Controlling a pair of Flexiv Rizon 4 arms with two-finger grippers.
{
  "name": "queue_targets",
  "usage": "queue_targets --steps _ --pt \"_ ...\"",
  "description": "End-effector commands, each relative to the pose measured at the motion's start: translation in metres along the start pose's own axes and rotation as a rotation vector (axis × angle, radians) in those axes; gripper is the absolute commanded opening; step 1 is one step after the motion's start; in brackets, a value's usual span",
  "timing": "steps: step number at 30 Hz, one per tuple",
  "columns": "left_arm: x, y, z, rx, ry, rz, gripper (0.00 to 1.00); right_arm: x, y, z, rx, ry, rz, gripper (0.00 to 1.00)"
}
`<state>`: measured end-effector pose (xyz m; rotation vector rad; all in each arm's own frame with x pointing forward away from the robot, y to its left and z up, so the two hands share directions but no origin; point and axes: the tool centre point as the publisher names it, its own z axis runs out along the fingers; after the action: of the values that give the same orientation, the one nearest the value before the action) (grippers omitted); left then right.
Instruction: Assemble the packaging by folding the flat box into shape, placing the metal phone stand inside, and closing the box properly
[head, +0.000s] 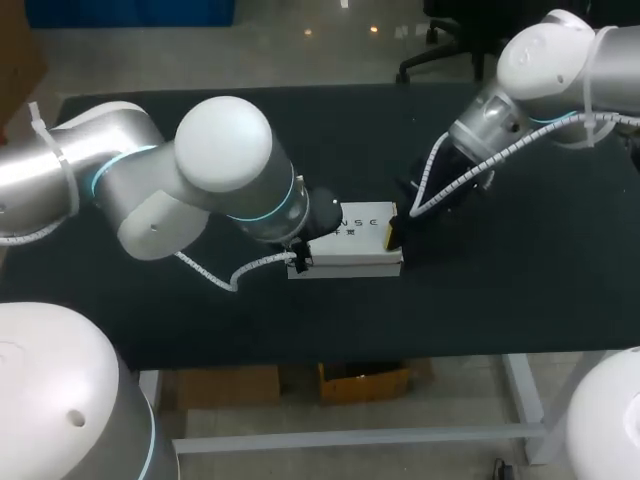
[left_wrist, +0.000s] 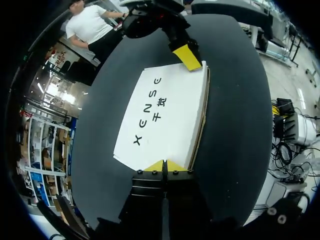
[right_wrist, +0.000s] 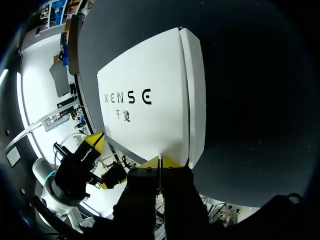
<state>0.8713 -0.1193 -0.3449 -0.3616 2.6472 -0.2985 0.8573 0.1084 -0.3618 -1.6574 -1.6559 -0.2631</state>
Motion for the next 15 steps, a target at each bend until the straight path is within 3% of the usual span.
queue_targets --steps 1,15 --pt "-0.001 -0.003 0.005 -0.013 0.002 -0.006 0.00 -0.001 -0.001 0.000 0.000 0.000 0.000 0.00" --pt "0.005 0.005 0.018 -0.021 0.041 -0.034 0.00 -0.004 0.000 0.003 0.003 -0.003 0.009 0.00"
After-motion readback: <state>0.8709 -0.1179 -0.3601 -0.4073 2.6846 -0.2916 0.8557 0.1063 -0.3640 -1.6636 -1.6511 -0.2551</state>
